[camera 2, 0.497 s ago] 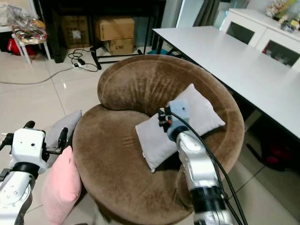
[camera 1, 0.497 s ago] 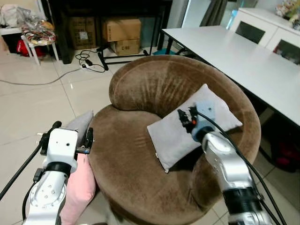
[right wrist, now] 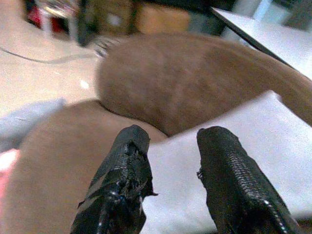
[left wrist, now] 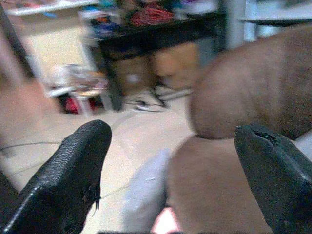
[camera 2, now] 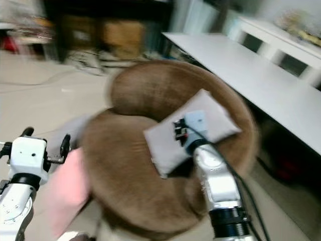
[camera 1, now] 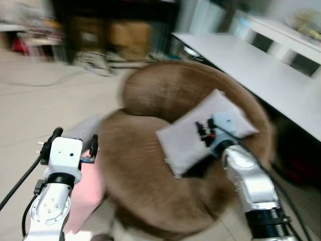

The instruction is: Move the pillow to the sofa from floor

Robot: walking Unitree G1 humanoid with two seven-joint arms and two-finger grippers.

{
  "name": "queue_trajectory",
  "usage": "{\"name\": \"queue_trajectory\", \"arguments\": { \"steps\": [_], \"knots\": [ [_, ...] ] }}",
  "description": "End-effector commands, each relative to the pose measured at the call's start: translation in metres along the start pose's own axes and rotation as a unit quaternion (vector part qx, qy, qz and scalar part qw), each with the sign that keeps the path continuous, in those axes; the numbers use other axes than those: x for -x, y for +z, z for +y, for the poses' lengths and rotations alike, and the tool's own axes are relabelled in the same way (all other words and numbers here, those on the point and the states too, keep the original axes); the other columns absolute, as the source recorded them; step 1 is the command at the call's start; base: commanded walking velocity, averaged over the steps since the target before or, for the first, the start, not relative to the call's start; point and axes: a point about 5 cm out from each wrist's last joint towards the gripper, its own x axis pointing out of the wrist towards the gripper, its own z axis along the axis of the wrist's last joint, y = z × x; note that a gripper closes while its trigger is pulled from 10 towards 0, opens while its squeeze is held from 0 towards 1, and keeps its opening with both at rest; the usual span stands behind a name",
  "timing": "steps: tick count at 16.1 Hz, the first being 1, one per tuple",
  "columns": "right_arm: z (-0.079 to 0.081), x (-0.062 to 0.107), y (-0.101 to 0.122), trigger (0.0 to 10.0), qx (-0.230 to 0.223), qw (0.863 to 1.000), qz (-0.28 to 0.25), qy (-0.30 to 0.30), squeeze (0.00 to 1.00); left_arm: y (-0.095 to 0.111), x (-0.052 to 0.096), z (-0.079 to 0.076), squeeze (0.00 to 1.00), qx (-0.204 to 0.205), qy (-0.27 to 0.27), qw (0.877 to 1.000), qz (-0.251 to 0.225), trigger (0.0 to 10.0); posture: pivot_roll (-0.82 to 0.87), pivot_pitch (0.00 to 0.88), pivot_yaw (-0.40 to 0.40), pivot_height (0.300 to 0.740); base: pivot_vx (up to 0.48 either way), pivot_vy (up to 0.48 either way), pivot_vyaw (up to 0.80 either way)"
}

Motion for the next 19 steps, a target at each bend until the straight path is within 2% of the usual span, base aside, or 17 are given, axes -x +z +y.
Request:
{"name": "queue_trajectory", "arguments": {
  "steps": [1, 3, 8, 10, 15, 19],
  "knots": [
    [-0.004, 0.002, -0.005, 10.0, -0.014, 1.000, 0.016, -0.010, 0.00, 0.000, 0.001, -0.003, 0.00, -0.004, -0.005, 1.000, 0.000, 10.0, 0.09, 0.000, -0.145, 0.740, 0.000, 0.000, 0.00],
    [-0.003, 0.003, -0.005, 10.0, -0.019, 1.000, 0.011, -0.009, 0.00, -0.001, -0.002, -0.001, 0.00, -0.013, -0.002, 1.000, -0.002, 10.0, 0.08, 0.000, -0.114, 0.740, 0.000, 0.000, 0.00],
    [0.003, 0.009, -0.011, 10.0, -0.035, 0.999, 0.006, -0.029, 0.00, -0.001, -0.012, 0.021, 0.00, -0.029, 0.001, 1.000, -0.011, 10.0, 0.03, 0.000, 0.035, 0.740, 0.000, 0.000, 0.00],
    [0.007, 0.011, -0.013, 10.0, -0.044, 0.999, 0.004, -0.029, 0.00, -0.001, -0.015, 0.025, 0.00, -0.031, 0.000, 0.999, -0.013, 10.0, 0.02, 0.000, 0.053, 0.740, 0.000, 0.000, 0.00],
    [0.012, 0.009, -0.012, 10.0, -0.046, 0.999, 0.010, -0.018, 0.00, -0.004, -0.013, 0.017, 0.00, -0.005, -0.002, 1.000, -0.012, 10.0, 0.04, 0.000, -0.013, 0.740, 0.000, 0.000, 0.00],
    [0.014, 0.004, -0.007, 10.0, -0.035, 0.999, 0.010, -0.002, 0.00, -0.005, -0.008, 0.015, 0.00, 0.006, 0.007, 1.000, -0.011, 10.0, 0.05, 0.000, -0.043, 0.740, 0.000, 0.359, 0.00]
  ]
}}
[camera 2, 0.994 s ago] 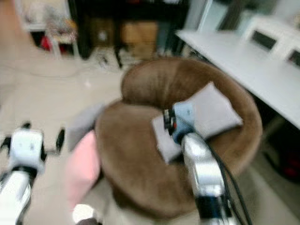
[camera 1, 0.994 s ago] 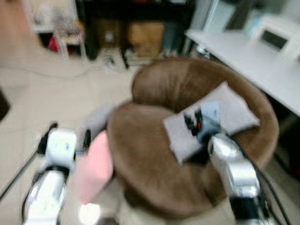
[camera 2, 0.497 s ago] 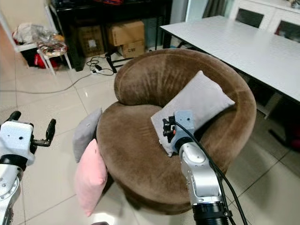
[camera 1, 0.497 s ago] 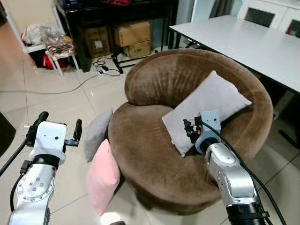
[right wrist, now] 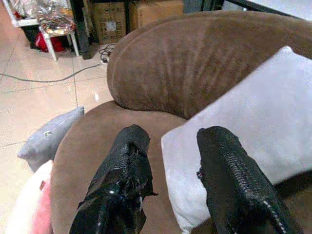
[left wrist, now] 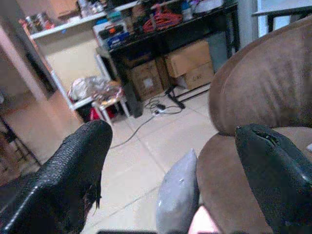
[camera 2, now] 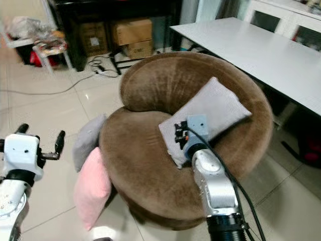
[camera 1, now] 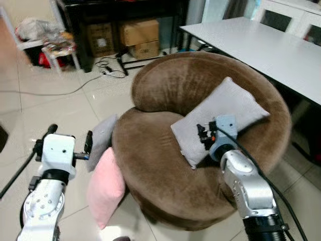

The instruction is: Move the pillow to the sofa from floor

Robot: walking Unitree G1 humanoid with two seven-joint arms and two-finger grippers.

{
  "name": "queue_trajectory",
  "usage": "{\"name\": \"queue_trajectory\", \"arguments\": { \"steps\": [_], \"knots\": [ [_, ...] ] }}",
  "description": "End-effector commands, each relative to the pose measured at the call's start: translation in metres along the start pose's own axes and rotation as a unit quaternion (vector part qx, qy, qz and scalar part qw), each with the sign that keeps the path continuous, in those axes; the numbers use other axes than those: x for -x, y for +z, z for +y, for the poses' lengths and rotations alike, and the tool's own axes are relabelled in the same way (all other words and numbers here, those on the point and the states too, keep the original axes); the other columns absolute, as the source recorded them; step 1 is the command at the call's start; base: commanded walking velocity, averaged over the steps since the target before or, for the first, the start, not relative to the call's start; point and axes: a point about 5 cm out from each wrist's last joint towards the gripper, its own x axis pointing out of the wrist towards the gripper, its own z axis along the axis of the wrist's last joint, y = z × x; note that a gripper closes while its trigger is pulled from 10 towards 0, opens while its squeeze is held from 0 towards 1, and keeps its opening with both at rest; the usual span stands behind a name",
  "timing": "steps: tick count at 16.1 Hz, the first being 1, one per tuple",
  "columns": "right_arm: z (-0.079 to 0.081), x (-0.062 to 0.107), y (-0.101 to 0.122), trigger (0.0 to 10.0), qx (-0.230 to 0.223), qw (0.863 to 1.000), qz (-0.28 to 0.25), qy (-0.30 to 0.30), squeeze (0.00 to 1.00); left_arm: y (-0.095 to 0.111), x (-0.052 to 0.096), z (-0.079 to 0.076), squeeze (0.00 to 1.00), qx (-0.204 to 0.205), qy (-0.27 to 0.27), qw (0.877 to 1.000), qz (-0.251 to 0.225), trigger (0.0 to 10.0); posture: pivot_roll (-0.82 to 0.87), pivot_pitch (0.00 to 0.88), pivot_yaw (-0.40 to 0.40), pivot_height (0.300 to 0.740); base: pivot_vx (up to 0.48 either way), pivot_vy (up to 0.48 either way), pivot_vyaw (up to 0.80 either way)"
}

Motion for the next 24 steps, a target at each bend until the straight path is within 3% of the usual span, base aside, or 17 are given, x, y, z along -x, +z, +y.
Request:
{"name": "queue_trajectory", "arguments": {
  "steps": [1, 12, 24],
  "knots": [
    [0.0050, -0.0034, 0.0046, 10.0, 0.004, 1.000, -0.001, 0.014, 0.00, 0.0013, 0.0009, 0.0024, 0.00, 0.002, 0.007, 1.000, -0.005, 10.0, 0.06, 0.000, -0.047, 0.740, 0.000, 0.398, 0.00],
    [0.0016, -0.0064, 0.0074, 10.0, 0.018, 1.000, 0.002, 0.021, 0.00, -0.0028, 0.0038, 0.0092, 0.00, 0.001, 0.025, 1.000, 0.001, 10.0, 0.05, 0.000, -0.064, 0.740, 0.000, 0.401, 0.00],
    [0.0008, -0.0072, 0.0071, 10.0, 0.027, 0.999, 0.009, 0.029, 0.00, -0.0021, 0.0094, 0.0039, 0.00, 0.010, 0.037, 0.999, 0.000, 10.0, 0.06, 0.000, -0.106, 0.740, 0.000, 0.402, 0.00]
  ]
}}
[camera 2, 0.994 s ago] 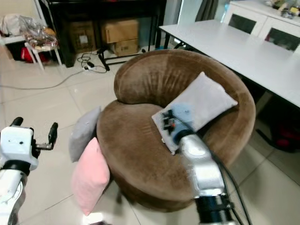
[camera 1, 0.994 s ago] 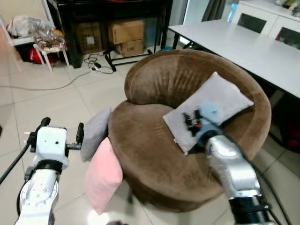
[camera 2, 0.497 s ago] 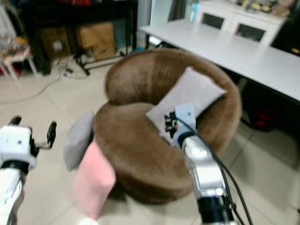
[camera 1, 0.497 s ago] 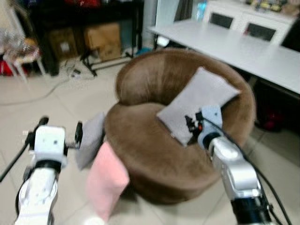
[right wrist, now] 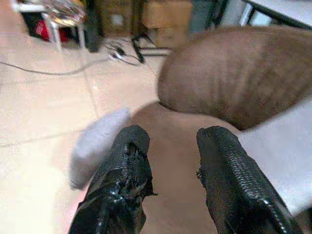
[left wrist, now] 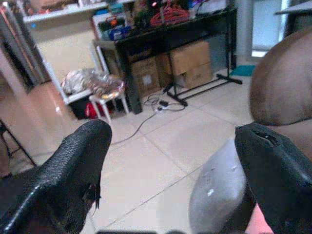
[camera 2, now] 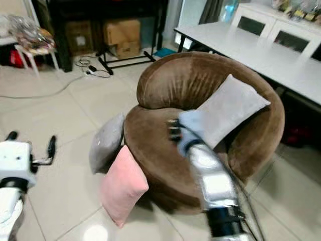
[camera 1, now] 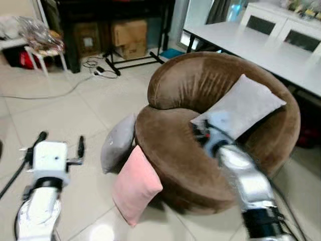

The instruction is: Move the pillow to the sofa from floor

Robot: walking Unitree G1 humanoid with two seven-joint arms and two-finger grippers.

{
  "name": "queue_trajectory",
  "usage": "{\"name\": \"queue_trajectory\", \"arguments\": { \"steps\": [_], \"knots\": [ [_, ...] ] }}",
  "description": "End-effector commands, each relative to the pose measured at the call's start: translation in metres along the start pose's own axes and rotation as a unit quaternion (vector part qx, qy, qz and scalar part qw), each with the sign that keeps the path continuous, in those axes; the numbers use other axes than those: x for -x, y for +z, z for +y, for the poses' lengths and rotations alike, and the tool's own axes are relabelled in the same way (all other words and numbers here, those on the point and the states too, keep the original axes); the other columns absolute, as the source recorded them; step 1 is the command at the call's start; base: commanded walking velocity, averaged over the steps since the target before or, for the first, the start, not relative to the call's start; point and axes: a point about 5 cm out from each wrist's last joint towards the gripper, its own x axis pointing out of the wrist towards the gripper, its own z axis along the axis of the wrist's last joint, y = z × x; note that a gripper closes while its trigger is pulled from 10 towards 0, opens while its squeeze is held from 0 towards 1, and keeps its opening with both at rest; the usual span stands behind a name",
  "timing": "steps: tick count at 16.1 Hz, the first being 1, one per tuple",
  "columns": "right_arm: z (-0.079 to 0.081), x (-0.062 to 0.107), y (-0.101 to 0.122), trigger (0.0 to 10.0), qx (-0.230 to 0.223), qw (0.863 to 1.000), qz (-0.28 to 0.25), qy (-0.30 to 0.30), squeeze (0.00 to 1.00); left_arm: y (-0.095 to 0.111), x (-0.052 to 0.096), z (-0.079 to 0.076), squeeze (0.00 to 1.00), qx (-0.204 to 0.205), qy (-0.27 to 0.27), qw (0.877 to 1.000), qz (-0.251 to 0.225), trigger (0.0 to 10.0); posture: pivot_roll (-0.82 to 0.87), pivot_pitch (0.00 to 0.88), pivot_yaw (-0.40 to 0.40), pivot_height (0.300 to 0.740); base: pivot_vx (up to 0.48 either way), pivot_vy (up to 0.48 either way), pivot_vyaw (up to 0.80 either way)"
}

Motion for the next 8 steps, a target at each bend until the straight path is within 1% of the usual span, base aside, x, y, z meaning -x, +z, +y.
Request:
{"name": "queue_trajectory", "arguments": {
  "steps": [1, 2, 4, 6, 7, 8],
  "knots": [
    [-0.0149, 0.0050, -0.0048, 10.0, -0.006, 1.000, 0.011, -0.026, 0.00, 0.0051, 0.0001, -0.0049, 0.00, 0.004, -0.005, 1.000, -0.011, 10.0, 0.06, 0.000, -0.106, 0.740, 0.000, 0.401, 0.00],
    [-0.0158, 0.0058, -0.0053, 10.0, -0.015, 0.999, 0.011, -0.032, 0.00, 0.0066, 0.0010, -0.0045, 0.00, 0.005, -0.002, 1.000, -0.017, 10.0, 0.06, 0.000, -0.106, 0.740, 0.000, 0.000, 0.00],
    [-0.0178, 0.0068, -0.0053, 10.0, -0.015, 0.999, 0.008, -0.037, 0.00, 0.0094, 0.0015, -0.0052, 0.00, 0.018, -0.001, 1.000, -0.024, 10.0, 0.07, 0.000, -0.117, 0.740, 0.000, 0.000, 0.00],
    [-0.0168, 0.0066, -0.0047, 10.0, -0.007, 1.000, 0.006, -0.027, 0.00, 0.0066, 0.0009, -0.0067, 0.00, 0.015, -0.010, 1.000, -0.009, 10.0, 0.07, 0.000, -0.117, 0.740, 0.000, 0.000, 0.00],
    [-0.0160, 0.0068, -0.0045, 10.0, 0.001, 1.000, 0.010, -0.022, 0.00, 0.0085, 0.0007, -0.0082, 0.00, 0.025, -0.018, 0.999, -0.018, 10.0, 0.07, 0.000, -0.117, 0.740, 0.255, 0.000, 0.80],
    [-0.0164, 0.0073, -0.0049, 10.0, -0.002, 1.000, 0.011, -0.027, 0.00, 0.0091, 0.0008, -0.0083, 0.00, 0.025, -0.018, 0.999, -0.020, 10.0, 0.07, 0.000, -0.117, 0.740, 0.315, 0.000, 0.80]
  ]
}}
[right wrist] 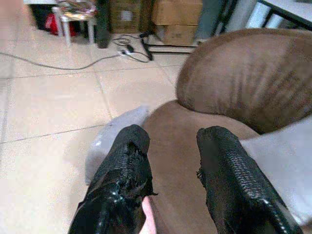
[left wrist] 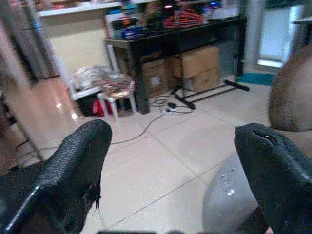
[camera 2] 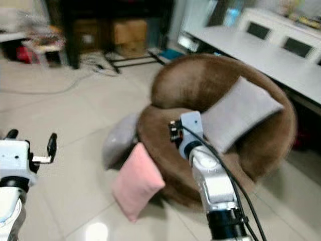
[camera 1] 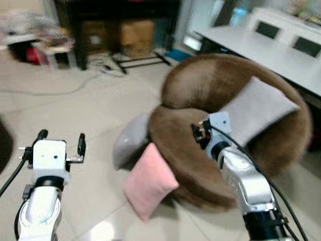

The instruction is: Move the pillow to the sofa from floor

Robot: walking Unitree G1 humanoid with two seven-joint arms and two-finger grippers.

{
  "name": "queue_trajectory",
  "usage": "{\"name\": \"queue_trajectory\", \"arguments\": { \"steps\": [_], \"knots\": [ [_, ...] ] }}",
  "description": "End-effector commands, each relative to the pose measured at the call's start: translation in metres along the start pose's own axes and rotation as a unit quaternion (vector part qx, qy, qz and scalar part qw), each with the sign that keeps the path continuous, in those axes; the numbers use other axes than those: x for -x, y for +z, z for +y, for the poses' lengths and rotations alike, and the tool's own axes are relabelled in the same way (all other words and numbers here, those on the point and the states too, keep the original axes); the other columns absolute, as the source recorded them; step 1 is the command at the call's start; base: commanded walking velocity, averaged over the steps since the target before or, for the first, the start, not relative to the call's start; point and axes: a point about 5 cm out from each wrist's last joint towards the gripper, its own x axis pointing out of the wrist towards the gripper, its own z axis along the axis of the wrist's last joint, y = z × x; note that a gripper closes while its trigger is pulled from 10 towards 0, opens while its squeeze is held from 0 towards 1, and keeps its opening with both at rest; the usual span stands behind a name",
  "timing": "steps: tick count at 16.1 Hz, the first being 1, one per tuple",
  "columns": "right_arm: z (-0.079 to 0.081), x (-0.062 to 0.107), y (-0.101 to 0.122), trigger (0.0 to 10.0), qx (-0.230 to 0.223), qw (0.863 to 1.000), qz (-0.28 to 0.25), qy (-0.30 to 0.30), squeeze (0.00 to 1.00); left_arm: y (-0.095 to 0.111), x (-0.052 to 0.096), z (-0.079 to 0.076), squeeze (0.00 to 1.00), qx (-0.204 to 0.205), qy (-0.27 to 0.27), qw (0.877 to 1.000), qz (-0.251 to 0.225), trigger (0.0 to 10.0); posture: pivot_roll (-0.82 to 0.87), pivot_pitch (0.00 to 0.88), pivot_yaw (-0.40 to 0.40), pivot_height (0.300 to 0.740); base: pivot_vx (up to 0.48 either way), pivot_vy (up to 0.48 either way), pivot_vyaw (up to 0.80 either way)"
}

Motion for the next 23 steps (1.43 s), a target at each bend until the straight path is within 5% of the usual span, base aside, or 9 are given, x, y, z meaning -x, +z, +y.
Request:
{"name": "queue_trajectory", "arguments": {
  "steps": [1, 10, 18, 23],
  "knots": [
    [-0.0062, 0.0015, 0.0023, 10.0, -0.001, 1.000, -0.002, -0.014, 0.00, 0.0031, 0.0003, -0.0048, 0.00, 0.007, -0.010, 1.000, -0.007, 10.0, 0.07, 0.000, -0.117, 0.740, 0.319, 0.000, 0.80],
    [-0.0078, 0.0004, -0.0007, 10.0, -0.008, 1.000, 0.002, -0.024, 0.00, -0.0013, 0.0005, -0.0039, 0.00, -0.006, -0.019, 1.000, -0.003, 10.0, 0.08, 0.000, -0.122, 0.740, 0.322, 0.000, 0.00],
    [-0.0021, 0.0018, -0.0037, 10.0, 0.002, 1.000, -0.003, -0.023, 0.00, 0.0015, -0.0073, 0.0012, 0.00, -0.011, -0.035, 0.999, -0.009, 10.0, 0.05, 0.000, -0.050, 0.740, 0.322, 0.000, 0.26],
    [-0.0056, -0.0015, -0.0001, 10.0, 0.058, 0.998, 0.006, 0.016, 0.00, -0.0021, -0.0014, -0.0036, 0.00, -0.001, -0.024, 1.000, -0.006, 10.0, 0.06, 0.000, -0.107, 0.740, 0.316, 0.000, 0.16]
  ]
}}
